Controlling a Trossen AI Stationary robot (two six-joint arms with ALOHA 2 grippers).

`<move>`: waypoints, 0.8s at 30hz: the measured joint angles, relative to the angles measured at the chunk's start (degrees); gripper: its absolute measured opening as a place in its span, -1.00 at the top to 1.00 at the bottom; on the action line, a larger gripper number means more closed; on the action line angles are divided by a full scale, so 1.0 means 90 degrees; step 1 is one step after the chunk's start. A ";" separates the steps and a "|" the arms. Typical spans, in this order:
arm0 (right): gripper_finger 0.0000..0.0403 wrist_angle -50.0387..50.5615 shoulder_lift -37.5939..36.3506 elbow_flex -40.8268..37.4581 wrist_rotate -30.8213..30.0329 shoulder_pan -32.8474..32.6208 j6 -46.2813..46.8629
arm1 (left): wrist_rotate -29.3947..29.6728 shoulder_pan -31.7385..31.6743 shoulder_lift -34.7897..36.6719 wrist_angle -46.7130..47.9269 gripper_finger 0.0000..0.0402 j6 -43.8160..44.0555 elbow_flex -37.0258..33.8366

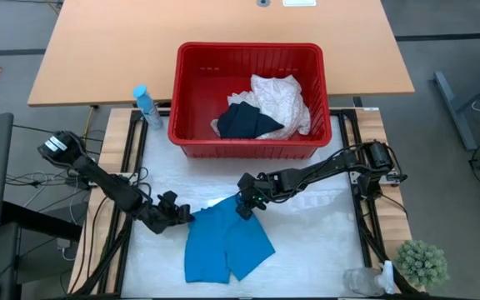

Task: Fold laundry
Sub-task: Fold the blue shorts

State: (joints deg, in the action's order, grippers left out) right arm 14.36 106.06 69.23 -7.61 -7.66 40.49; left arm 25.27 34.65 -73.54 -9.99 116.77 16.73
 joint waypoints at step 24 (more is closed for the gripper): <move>0.92 -0.0001 0.0000 0.0000 0.0004 0.0048 0.0019 | 0.0717 -0.0617 0.0742 0.0102 0.99 -0.0758 0.0000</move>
State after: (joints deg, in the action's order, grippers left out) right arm 14.35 106.06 69.23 -7.57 -7.23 40.66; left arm 31.72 29.10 -66.87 -9.07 109.94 16.73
